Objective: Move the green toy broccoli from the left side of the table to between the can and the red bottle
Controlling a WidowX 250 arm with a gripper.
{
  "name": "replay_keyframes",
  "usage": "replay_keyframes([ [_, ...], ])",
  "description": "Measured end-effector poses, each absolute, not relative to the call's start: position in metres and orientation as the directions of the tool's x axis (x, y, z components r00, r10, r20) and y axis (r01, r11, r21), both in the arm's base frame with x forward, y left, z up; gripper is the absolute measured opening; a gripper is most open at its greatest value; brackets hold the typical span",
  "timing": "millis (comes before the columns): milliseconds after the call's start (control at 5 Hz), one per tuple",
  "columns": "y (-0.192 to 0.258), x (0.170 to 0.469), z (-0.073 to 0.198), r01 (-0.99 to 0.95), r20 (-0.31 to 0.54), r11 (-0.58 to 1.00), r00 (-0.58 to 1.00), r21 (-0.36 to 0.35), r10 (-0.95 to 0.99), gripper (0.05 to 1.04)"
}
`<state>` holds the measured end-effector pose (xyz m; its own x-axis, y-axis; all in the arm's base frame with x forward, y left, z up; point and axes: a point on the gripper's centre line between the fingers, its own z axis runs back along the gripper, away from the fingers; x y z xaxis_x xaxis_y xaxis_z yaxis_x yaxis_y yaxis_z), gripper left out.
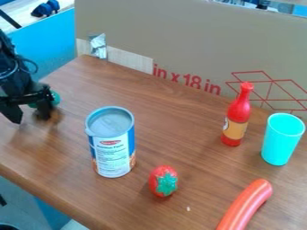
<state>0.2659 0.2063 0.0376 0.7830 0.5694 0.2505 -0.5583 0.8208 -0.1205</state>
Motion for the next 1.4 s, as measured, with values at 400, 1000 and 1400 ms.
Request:
replay_keyframes([
  [400, 0.201, 0.283, 0.03, -0.546, 0.24, 0.834, 0.802, -0.076, 0.547, 1.001],
  [1000, 0.199, 0.296, 0.027, -0.545, 0.247, 0.837, 0.806, -0.044, 0.538, 0.597],
  [1400, 0.193, 0.292, 0.027, -0.538, 0.239, 0.842, 0.812, -0.044, 0.532, 0.326],
])
